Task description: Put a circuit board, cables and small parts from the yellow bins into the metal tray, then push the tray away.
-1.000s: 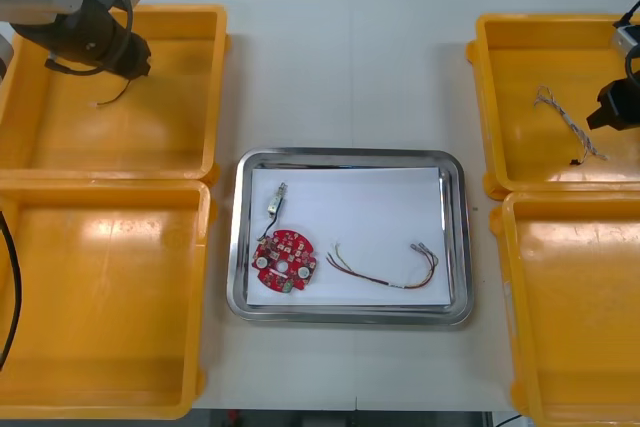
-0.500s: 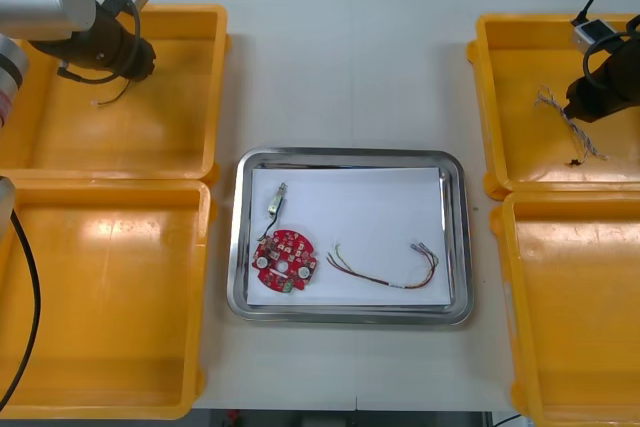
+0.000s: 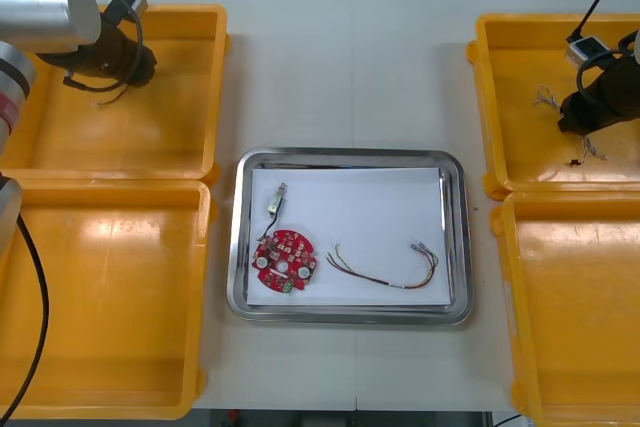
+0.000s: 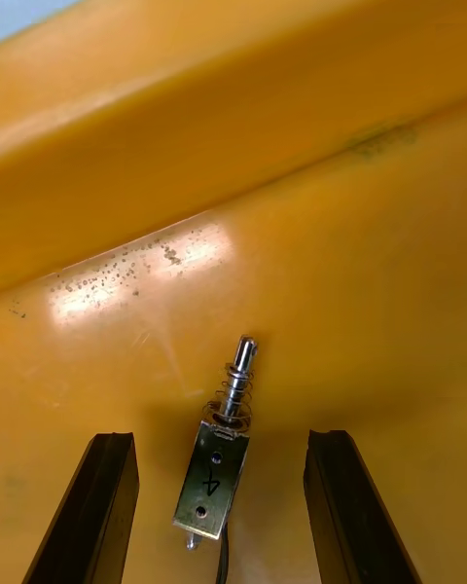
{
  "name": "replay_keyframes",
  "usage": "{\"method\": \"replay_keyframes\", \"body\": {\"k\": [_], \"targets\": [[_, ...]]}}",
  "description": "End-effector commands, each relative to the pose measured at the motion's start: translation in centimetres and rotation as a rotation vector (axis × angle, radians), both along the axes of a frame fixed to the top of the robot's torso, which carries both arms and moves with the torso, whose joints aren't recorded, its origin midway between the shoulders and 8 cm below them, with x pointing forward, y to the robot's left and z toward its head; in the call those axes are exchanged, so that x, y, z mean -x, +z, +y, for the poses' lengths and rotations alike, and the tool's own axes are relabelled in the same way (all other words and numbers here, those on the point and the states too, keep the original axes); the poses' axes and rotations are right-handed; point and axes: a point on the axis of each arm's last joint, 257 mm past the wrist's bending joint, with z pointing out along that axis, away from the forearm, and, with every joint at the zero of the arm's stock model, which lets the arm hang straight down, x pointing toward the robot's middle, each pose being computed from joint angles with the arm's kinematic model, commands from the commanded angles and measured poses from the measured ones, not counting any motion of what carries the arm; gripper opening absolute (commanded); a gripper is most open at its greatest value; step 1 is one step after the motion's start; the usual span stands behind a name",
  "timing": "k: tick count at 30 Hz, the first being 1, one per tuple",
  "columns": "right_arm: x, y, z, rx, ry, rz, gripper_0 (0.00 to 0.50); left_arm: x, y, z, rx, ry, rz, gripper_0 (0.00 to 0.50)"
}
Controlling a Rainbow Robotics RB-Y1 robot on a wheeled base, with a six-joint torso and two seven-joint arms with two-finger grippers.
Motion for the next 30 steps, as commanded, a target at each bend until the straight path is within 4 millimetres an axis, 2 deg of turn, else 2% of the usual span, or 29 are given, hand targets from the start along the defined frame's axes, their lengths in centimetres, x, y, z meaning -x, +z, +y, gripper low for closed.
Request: {"method": "replay_keyframes", "body": {"k": [1,5,15,17,18,19,30], "targets": [[-2.1,2.9,2.3,-0.016,0.043,-0.063,0.5,-1.6,3.4,-1.8,-0.08,-0.096,-0.06,0.5],[-2.2,2.5,2.9,-0.02,0.053,-0.061,0.5,-1.5,2.7,-1.6,-0.074,-0.091,-0.059,0.5],[-1.6,0.4,3.0,0.01,0.067,-0.022,0.5,-1.3,2.2,-1.5,-0.069,-0.089,-0.055,0.5],[-1.7,0.4,3.0,0.014,0.071,-0.027,0.5,-1.3,2.1,-1.4,-0.068,-0.088,-0.057,0.484],[-1.7,0.0,2.9,0.021,0.073,-0.03,0.5,-1.3,1.8,-1.3,-0.068,-0.086,-0.059,0.197],[-1.6,-0.3,2.8,0.022,0.074,-0.032,0.5,-1.3,1.8,-1.3,-0.068,-0.087,-0.059,0.0],[-1.3,-1.0,2.0,0.025,0.066,-0.031,0.5,-1.2,1.7,-1.4,-0.054,-0.086,-0.057,0.0]]}}
